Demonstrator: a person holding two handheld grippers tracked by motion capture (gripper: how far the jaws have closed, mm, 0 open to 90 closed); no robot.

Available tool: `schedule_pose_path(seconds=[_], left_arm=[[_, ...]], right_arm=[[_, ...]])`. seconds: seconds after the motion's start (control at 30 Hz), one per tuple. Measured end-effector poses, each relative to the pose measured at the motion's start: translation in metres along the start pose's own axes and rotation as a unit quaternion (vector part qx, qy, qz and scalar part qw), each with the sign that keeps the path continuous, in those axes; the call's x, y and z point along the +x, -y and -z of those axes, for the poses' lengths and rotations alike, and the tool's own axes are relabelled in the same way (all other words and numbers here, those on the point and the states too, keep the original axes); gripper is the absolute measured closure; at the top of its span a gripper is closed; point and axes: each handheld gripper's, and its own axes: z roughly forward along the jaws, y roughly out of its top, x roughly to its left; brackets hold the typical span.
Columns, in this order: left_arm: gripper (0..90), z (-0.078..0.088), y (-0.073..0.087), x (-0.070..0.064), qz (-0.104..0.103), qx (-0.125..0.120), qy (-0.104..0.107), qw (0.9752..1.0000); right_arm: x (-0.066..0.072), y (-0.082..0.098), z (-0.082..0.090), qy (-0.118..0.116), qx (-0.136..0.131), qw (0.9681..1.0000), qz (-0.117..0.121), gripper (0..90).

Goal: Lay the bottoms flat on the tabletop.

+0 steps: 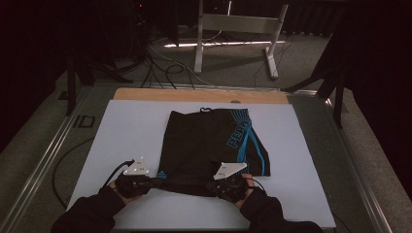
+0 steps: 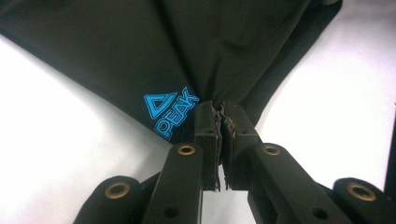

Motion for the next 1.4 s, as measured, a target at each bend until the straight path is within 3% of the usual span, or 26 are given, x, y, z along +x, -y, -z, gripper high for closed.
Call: schedule_pose_path(seconds=[0.1,0.17,0.2,0.23,0.27,0.3,0.37,0.43,0.57,0.6,0.7,0.77,0.9,0.93,1.0,1.1,1.17,1.4], left_arm=[[85.6,-0.001,0.003,0.000,-0.007,0.010,0.012,0.9999],[84.5,-0.002,0.006,0.000,-0.012,0.018,0.025,0.9995],[80.7,-0.002,0.008,0.000,-0.014,0.017,0.029,0.9993],[71.4,-0.002,0.009,0.001,-0.016,0.018,0.037,0.9990],[71.4,-0.001,0.010,0.001,-0.018,0.019,0.039,0.9989],[61.3,-0.001,0.011,0.001,-0.018,0.015,0.038,0.9990],[58.2,0.001,0.011,0.002,-0.015,0.007,0.037,0.9992],[46.8,0.004,0.008,0.003,-0.006,-0.012,0.037,0.9992],[38.5,0.007,0.003,0.001,-0.009,-0.032,0.041,0.9986],[32.3,0.008,0.000,-0.001,-0.004,-0.042,0.047,0.9980],[27.5,0.007,-0.004,-0.001,-0.005,-0.042,0.049,0.9979],[20.7,0.006,-0.007,-0.002,-0.004,-0.042,0.047,0.9980],[16.8,0.003,-0.014,-0.001,0.002,-0.048,0.055,0.9973],[15.5,0.003,-0.016,-0.001,-0.001,-0.048,0.053,0.9975],[14.9,0.002,-0.020,-0.001,0.001,-0.049,0.051,0.9975],[7.9,0.001,-0.025,-0.001,-0.001,-0.051,0.055,0.9972],[5.9,0.000,-0.030,-0.001,-0.001,-0.056,0.061,0.9965],[3.7,0.001,-0.051,0.000,-0.008,-0.071,0.053,0.9961]], right_arm=[[0.000,0.002,0.000,-0.005,0.001,1.0000,-0.005,85.1],[-0.002,0.003,0.001,-0.014,-0.004,0.9999,-0.007,78.4],[-0.003,0.003,0.002,-0.012,-0.008,0.9998,-0.012,72.2],[-0.006,0.003,0.006,-0.013,-0.020,0.9995,-0.022,63.3],[-0.006,0.003,0.006,-0.013,-0.020,0.9995,-0.022,63.3],[-0.011,0.002,0.011,-0.006,-0.035,0.9990,-0.029,56.2],[-0.013,0.002,0.014,-0.005,-0.042,0.9985,-0.033,52.7],[-0.021,0.000,0.024,0.010,-0.060,0.9971,-0.045,45.1],[-0.030,0.000,0.037,0.028,-0.080,0.9949,-0.055,35.8],[-0.037,0.002,0.046,0.038,-0.094,0.9931,-0.060,33.0],[-0.045,0.005,0.054,0.052,-0.106,0.9908,-0.067,29.1],[-0.056,0.009,0.062,0.063,-0.119,0.9880,-0.076,20.9],[-0.069,0.014,0.070,0.072,-0.129,0.9851,-0.087,16.9],[-0.076,0.017,0.074,0.083,-0.137,0.9823,-0.099,14.7],[-0.079,0.018,0.076,0.081,-0.140,0.9816,-0.102,13.8],[-0.090,0.022,0.083,0.104,-0.142,0.9783,-0.109,13.8],[-0.094,0.024,0.086,0.108,-0.142,0.9770,-0.117,13.6],[-0.099,0.027,0.094,0.120,-0.143,0.9755,-0.117,13.0]])
